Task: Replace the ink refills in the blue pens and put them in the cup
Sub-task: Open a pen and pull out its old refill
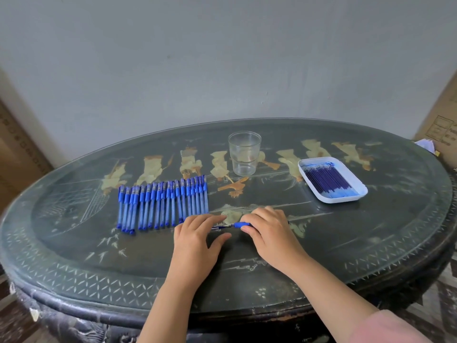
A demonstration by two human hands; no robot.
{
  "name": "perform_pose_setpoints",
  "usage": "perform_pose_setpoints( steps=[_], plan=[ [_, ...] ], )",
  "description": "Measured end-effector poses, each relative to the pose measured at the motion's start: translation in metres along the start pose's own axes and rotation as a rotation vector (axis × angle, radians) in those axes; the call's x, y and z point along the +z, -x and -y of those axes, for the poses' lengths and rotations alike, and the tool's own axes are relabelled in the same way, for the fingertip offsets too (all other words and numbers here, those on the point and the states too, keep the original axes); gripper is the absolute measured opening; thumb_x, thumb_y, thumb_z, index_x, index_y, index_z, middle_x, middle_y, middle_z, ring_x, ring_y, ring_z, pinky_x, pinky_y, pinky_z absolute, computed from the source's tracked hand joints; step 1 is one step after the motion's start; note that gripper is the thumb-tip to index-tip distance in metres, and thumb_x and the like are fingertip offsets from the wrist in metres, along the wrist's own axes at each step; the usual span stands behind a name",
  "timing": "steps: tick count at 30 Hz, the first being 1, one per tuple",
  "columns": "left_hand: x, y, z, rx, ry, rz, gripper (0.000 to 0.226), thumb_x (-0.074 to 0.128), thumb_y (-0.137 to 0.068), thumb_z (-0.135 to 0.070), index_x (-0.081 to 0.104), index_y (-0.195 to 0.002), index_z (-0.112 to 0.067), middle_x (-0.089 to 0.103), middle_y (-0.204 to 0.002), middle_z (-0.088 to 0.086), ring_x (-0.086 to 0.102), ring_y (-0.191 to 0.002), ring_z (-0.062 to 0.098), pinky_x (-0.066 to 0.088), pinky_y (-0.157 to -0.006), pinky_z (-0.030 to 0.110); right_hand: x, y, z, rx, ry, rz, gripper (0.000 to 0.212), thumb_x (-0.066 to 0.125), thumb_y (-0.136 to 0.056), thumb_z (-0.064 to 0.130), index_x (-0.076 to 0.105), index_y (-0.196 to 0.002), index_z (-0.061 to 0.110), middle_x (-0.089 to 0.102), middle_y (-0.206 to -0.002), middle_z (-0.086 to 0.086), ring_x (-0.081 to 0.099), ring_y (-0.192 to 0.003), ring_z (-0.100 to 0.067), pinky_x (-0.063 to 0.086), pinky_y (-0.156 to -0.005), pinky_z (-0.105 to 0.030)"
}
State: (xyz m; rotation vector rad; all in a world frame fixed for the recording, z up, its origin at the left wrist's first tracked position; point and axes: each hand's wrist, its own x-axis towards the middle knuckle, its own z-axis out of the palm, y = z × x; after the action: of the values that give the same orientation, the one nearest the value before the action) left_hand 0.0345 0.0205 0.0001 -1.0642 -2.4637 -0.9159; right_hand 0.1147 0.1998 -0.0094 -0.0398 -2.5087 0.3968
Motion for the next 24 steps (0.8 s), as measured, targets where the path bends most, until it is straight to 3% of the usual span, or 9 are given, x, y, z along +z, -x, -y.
perform_pose_setpoints(
  steps=[4,8,11,13,16,19,21,22,24],
  plan=[
    [0.0066,-0.0013,-0.0005,0.066,-0.005,-0.085,0.01,0.073,-0.083,-0.029,0.072,-0.088,-0.021,0.068,-0.086,-0.012,0.062,-0.083,0.013,0.038,-0.075,0.029,-0.0015,0.0,0.0026,-0.038,-0.063,0.012,0.023,0.044,-0.096,0.031,0.065,-0.095,0.021,0.06,-0.086,0.011,0.052,-0.081,-0.016,0.046,-0.074,-0.034],
    [0.0046,0.0,-0.0003,0.104,-0.054,-0.081,0.038,0.043,-0.096,-0.044,0.07,-0.083,-0.021,0.065,-0.08,-0.014,0.057,-0.078,0.009,0.031,-0.073,0.024,0.0,0.0002,0.0018,-0.056,-0.089,0.004,0.023,0.044,-0.096,0.033,0.064,-0.097,0.021,0.061,-0.088,0.011,0.049,-0.083,-0.014,0.042,-0.076,-0.033],
    [0.0001,0.0012,-0.0053,0.021,-0.017,-0.032,0.057,0.026,-0.101,-0.057,0.068,-0.081,-0.024,0.061,-0.08,-0.018,0.055,-0.081,0.008,0.031,-0.076,0.026,0.0017,0.0,0.0024,-0.086,-0.055,0.01,0.023,0.044,-0.096,0.034,0.064,-0.098,0.021,0.062,-0.09,0.01,0.05,-0.084,-0.015,0.046,-0.075,-0.035],
    [-0.0014,0.0018,-0.0067,-0.03,0.034,0.007,0.05,0.031,-0.096,-0.063,0.067,-0.103,-0.029,0.061,-0.095,-0.02,0.054,-0.094,0.003,0.029,-0.086,0.025,0.0012,-0.0005,0.0023,-0.077,-0.059,-0.004,0.024,0.045,-0.095,0.033,0.065,-0.1,0.021,0.063,-0.092,0.01,0.053,-0.086,-0.015,0.048,-0.076,-0.033],
    [-0.0007,0.0043,-0.006,-0.024,0.091,0.062,0.047,0.05,-0.09,-0.057,0.048,-0.131,-0.035,0.055,-0.11,-0.025,0.047,-0.106,-0.004,0.023,-0.093,0.02,0.0004,-0.0003,0.0027,-0.073,-0.055,-0.033,0.022,0.045,-0.095,0.032,0.064,-0.1,0.021,0.063,-0.092,0.01,0.051,-0.087,-0.014,0.045,-0.077,-0.031],
    [0.0003,0.0049,-0.0057,0.001,0.105,0.048,0.031,0.064,-0.09,-0.036,0.049,-0.118,-0.037,0.056,-0.106,-0.024,0.05,-0.103,0.003,0.029,-0.091,0.025,0.0011,-0.0007,0.0033,-0.081,-0.032,-0.041,0.021,0.045,-0.095,0.032,0.063,-0.097,0.021,0.061,-0.088,0.01,0.049,-0.082,-0.015,0.047,-0.073,-0.034],
    [-0.0001,0.003,-0.0068,0.022,0.072,0.011,0.013,0.058,-0.093,-0.035,0.054,-0.105,-0.033,0.059,-0.1,-0.022,0.053,-0.097,0.007,0.036,-0.086,0.03,0.0014,-0.0003,0.0032,-0.077,-0.039,-0.025,0.022,0.045,-0.096,0.033,0.063,-0.098,0.021,0.061,-0.088,0.01,0.05,-0.082,-0.017,0.048,-0.072,-0.036],
    [-0.0004,0.0019,-0.0069,0.017,0.059,0.012,0.014,0.05,-0.094,-0.041,0.057,-0.102,-0.032,0.06,-0.098,-0.021,0.053,-0.095,0.008,0.038,-0.085,0.032,0.0013,0.0,0.0031,-0.076,-0.043,-0.01,0.023,0.044,-0.096,0.033,0.063,-0.099,0.021,0.061,-0.089,0.01,0.051,-0.083,-0.017,0.047,-0.074,-0.036],
    [0.0004,0.0013,-0.0057,0.001,0.048,0.041,0.037,0.038,-0.094,-0.054,0.063,-0.108,-0.03,0.061,-0.1,-0.021,0.053,-0.097,0.006,0.038,-0.088,0.033,0.0006,0.0007,0.003,-0.073,-0.048,0.014,0.024,0.044,-0.096,0.033,0.064,-0.101,0.022,0.062,-0.092,0.011,0.051,-0.086,-0.016,0.046,-0.076,-0.035]
  ],
)
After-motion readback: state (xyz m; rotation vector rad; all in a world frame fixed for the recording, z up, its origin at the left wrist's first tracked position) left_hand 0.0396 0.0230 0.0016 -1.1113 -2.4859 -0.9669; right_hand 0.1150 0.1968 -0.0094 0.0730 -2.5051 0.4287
